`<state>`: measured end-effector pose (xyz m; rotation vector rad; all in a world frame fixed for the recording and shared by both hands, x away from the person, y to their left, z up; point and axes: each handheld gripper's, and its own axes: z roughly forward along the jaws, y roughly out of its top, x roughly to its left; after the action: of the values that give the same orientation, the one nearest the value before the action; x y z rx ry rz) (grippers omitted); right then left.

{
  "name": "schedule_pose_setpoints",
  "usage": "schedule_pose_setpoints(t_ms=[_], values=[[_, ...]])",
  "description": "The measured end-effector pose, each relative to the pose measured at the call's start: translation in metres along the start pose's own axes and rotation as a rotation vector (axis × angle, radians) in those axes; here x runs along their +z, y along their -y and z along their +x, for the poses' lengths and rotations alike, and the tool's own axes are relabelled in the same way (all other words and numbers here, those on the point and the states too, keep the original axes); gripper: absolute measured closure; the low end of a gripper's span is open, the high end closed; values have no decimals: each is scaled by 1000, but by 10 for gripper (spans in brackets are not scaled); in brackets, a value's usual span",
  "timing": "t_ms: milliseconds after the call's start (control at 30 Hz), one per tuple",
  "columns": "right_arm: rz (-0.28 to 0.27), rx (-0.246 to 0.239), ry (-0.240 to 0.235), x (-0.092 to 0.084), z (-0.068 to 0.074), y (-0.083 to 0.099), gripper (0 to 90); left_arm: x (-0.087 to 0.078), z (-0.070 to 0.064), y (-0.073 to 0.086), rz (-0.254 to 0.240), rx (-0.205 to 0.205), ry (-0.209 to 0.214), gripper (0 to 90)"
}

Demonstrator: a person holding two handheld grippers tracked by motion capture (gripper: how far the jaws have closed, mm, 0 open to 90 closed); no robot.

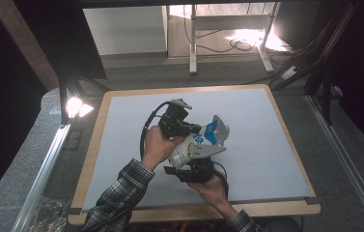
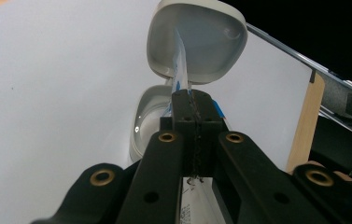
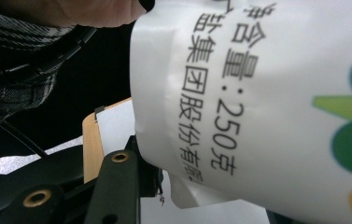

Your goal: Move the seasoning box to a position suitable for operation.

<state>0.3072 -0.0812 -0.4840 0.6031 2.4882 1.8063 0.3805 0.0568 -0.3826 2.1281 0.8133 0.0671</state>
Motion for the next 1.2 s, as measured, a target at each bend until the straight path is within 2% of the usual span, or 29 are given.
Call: schedule_pose_setpoints(t_ms=[1200], values=[[-12,10,4,1,2,-1,589,-1,-1,-2,7,8,-13,900]])
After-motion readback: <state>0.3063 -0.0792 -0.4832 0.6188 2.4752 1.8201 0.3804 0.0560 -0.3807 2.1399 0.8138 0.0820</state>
